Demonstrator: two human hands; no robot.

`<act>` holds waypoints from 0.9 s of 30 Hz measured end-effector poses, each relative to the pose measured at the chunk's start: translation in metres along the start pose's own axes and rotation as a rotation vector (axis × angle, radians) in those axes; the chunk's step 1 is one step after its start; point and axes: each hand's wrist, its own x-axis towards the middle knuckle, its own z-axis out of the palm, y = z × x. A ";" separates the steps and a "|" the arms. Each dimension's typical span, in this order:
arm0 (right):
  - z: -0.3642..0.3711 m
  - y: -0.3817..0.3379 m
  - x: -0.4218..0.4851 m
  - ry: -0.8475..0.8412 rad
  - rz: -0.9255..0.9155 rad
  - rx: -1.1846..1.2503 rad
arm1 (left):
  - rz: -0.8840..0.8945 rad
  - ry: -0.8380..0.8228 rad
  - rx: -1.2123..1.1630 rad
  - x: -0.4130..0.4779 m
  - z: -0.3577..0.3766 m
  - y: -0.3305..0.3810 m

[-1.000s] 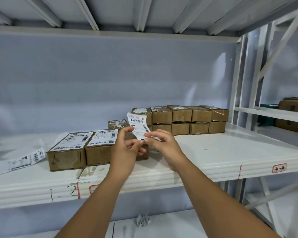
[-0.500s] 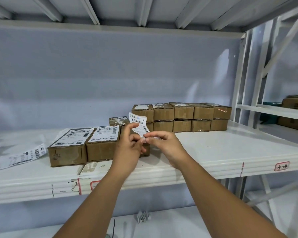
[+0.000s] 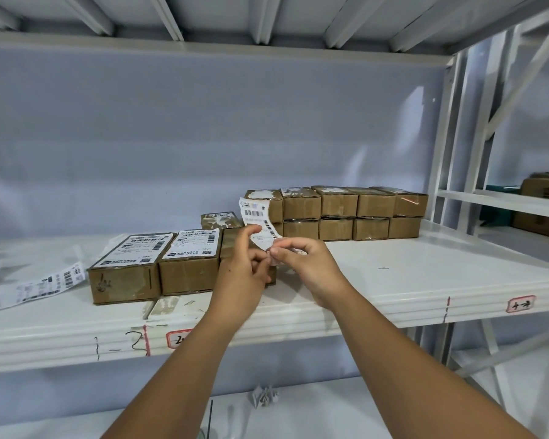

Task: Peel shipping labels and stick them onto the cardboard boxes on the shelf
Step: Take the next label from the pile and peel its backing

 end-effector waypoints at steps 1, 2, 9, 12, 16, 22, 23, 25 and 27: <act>0.000 0.000 0.000 0.012 0.007 -0.019 | -0.010 0.000 -0.010 0.000 0.000 0.001; 0.000 0.001 0.001 0.023 0.014 -0.047 | -0.019 -0.001 -0.019 0.000 0.000 0.001; -0.001 0.005 0.003 0.019 0.032 -0.181 | -0.084 -0.007 -0.066 0.002 -0.001 -0.001; 0.000 0.004 0.002 0.022 0.050 -0.182 | -0.090 -0.019 -0.076 0.002 -0.002 0.000; 0.000 0.002 0.002 0.024 0.072 -0.153 | -0.135 -0.034 -0.147 0.004 -0.002 0.000; 0.001 -0.001 0.001 0.012 0.065 -0.039 | -0.151 -0.039 -0.162 0.003 -0.005 0.002; 0.001 -0.002 0.000 0.003 0.057 -0.035 | -0.141 -0.038 -0.145 0.002 -0.004 0.002; 0.001 0.001 0.000 -0.028 0.005 -0.129 | -0.116 -0.035 -0.111 0.002 -0.004 0.001; 0.002 0.004 -0.001 -0.049 -0.021 -0.201 | -0.094 -0.033 -0.094 0.001 -0.003 0.001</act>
